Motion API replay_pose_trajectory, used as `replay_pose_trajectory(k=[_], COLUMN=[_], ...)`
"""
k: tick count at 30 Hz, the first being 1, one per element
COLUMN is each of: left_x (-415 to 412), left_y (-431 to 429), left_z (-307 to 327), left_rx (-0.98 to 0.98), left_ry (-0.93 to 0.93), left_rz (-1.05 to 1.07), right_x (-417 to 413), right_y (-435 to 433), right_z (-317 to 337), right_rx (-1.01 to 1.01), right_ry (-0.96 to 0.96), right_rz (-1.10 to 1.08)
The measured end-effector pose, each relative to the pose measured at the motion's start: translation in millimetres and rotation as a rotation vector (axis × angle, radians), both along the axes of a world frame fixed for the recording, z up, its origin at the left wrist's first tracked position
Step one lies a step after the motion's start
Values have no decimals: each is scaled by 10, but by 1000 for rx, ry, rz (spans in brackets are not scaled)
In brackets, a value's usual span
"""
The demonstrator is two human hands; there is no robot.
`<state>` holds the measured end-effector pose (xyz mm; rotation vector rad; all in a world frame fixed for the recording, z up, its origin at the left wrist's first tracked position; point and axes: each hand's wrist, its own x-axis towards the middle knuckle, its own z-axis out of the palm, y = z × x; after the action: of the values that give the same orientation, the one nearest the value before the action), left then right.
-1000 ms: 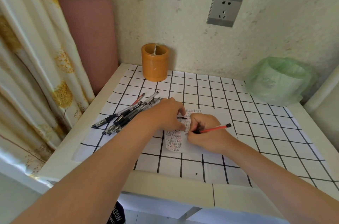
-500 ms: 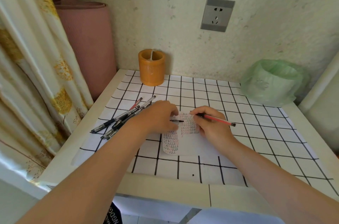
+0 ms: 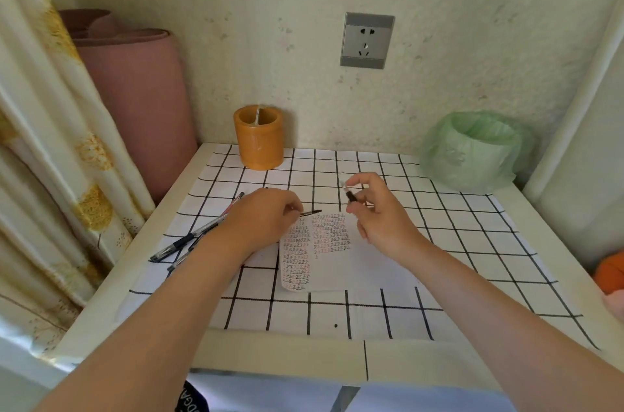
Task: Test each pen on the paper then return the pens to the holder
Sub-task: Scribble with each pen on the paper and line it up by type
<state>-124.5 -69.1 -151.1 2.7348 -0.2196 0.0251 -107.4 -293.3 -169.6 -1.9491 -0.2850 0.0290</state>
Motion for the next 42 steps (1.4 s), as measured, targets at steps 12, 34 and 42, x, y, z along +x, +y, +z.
replay_pose_trajectory(k=[12,34,42], left_x=[0,-154,-120], left_y=[-10,-290,-198], left_z=[13,26,88], left_rx=[-21,-490,-418], left_ry=[64,356,239], left_rz=[-8,-144,-43], right_x=[-13,-107,-90], right_y=[26,128,118], right_z=[-33,-2,-26], right_rx=[-469,-869,-823], right_ry=[-283,-602,-511], right_rz=[11,62,186])
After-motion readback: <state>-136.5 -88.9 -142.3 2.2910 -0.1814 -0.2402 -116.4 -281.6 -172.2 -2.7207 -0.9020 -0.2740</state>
